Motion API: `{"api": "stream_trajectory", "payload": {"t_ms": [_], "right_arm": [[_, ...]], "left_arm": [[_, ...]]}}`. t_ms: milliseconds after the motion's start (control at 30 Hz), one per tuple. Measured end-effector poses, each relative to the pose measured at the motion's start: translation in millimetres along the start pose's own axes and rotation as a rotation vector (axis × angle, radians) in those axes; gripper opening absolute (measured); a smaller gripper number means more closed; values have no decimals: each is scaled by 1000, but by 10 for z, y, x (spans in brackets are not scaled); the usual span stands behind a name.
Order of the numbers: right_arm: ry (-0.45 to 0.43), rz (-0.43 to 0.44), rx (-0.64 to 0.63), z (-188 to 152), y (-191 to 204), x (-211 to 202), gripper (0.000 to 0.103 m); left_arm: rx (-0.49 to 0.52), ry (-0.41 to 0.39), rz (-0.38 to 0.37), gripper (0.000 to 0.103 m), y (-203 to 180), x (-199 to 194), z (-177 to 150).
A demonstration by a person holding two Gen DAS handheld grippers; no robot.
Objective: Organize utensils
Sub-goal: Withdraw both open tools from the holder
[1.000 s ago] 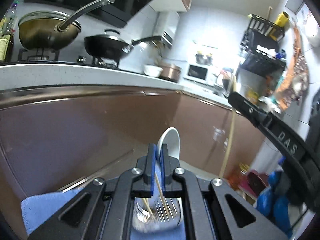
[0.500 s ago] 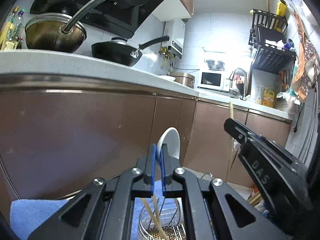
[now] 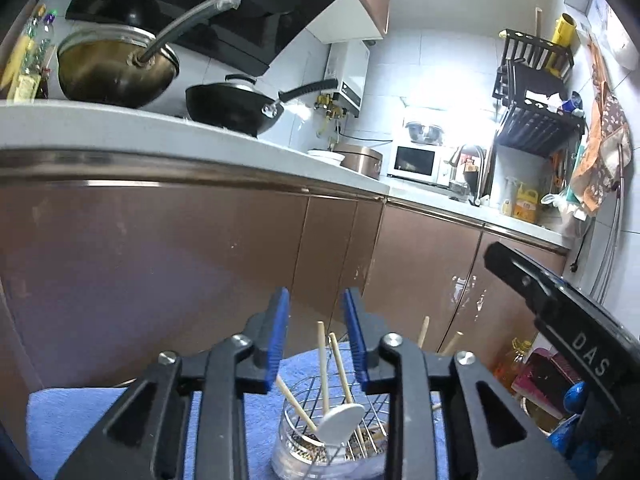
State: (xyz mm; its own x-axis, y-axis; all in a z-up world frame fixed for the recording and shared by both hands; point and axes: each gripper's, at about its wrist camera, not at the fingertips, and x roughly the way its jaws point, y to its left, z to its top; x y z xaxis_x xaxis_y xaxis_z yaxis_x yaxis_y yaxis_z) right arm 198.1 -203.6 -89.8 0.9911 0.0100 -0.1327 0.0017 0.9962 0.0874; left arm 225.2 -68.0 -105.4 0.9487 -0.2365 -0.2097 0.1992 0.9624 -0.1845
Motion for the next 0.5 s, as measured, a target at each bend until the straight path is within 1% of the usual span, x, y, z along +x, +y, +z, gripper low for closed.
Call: {"api": "stream_trajectory", "payload": {"t_ms": [67, 100, 233, 333, 400, 500], "right_arm": [[3, 2, 5, 86, 4, -116, 26], [5, 0, 4, 135, 9, -205, 27], [11, -5, -1, 244, 11, -520, 36], [34, -1, -2, 279, 12, -746, 37], [46, -5, -10, 282, 24, -897, 37], [57, -3, -8, 273, 20, -1177, 38]], "left_arm": [[-5, 10, 6, 31, 15, -175, 102], [-8, 15, 12, 35, 22, -261, 138], [18, 33, 45, 41, 4, -662, 247], [64, 45, 87, 46, -65, -1002, 280], [79, 45, 100, 52, -101, -1188, 280], [108, 37, 130, 55, -162, -1502, 260]]}}
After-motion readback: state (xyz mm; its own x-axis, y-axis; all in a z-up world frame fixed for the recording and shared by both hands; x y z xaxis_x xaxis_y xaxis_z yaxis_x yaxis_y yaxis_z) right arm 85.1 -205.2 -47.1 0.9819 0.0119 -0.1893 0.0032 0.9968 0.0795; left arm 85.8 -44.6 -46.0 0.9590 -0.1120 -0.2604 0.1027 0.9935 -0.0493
